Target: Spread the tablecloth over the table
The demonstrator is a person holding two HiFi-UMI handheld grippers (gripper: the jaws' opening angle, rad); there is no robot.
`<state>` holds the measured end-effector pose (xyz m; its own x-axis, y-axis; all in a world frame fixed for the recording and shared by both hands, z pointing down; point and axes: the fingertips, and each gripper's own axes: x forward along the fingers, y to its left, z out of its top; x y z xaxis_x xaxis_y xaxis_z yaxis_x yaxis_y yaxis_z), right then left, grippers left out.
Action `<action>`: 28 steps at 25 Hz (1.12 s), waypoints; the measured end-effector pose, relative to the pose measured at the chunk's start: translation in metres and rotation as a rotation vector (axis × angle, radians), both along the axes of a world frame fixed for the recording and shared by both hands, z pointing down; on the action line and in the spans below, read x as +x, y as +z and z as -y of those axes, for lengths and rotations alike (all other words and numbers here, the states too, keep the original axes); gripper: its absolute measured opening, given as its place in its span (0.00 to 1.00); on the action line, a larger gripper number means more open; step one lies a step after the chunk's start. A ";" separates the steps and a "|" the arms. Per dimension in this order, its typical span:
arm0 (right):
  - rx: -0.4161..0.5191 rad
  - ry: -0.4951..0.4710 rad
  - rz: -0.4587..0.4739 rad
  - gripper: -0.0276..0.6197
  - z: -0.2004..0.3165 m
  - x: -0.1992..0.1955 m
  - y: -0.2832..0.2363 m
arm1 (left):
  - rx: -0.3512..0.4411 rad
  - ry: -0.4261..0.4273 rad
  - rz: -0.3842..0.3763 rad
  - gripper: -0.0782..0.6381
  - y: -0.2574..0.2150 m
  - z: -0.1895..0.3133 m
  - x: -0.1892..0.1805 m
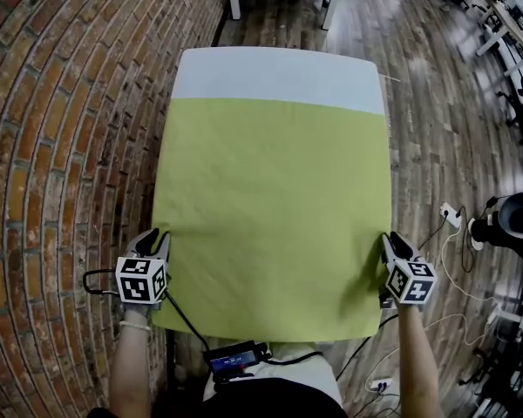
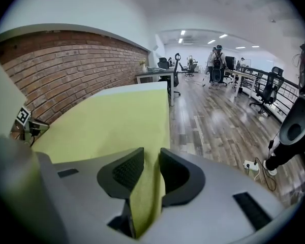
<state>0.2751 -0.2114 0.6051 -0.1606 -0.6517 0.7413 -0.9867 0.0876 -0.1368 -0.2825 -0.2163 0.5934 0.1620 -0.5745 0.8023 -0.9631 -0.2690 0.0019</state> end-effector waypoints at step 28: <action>0.072 -0.004 -0.035 0.22 0.145 0.006 0.001 | 0.097 0.002 0.074 0.20 0.000 0.143 0.011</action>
